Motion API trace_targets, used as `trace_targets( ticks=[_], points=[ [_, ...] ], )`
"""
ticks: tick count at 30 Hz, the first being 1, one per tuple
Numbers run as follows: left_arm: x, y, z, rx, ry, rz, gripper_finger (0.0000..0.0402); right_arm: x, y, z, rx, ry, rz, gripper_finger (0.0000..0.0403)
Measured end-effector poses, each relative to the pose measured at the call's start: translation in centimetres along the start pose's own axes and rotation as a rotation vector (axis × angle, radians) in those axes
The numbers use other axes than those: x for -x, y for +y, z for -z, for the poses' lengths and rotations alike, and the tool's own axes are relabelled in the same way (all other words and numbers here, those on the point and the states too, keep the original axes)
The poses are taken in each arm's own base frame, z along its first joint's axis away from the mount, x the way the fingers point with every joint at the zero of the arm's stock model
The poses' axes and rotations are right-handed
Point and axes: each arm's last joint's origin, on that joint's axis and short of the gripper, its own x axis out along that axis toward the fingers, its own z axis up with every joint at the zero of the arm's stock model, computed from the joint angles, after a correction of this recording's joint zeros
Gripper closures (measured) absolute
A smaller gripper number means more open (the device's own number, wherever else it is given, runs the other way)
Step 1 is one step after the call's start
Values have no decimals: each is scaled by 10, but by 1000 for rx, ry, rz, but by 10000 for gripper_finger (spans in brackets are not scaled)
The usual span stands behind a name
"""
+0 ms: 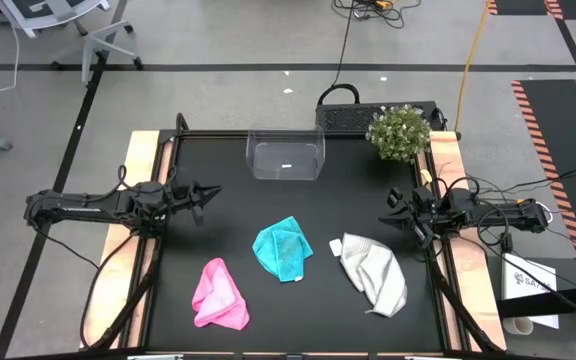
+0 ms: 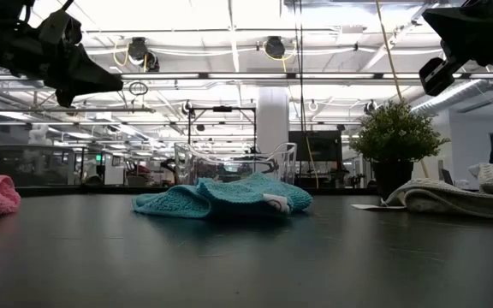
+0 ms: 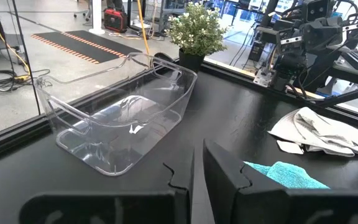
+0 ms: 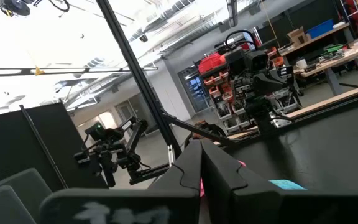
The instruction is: Fold microfiber towels
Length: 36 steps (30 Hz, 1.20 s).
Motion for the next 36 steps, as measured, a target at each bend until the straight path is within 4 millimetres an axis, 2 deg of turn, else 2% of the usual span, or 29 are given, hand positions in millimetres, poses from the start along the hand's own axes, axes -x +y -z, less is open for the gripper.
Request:
trace_targets(
  ticks=[18,26,31,36],
  points=[
    [0,0,0,0,0,0,366,0,0,-1,9,-10,1,403],
    [0,0,-1,4,-6,2,366,0,-4,-3,-7,-83,132,403],
    [0,-1,-3,95,-28,9,366,1,-6,-4,-2,-123,202,403],
    [0,-1,-3,101,-27,9,366,1,-7,-5,-16,-163,270,403]
  ],
)
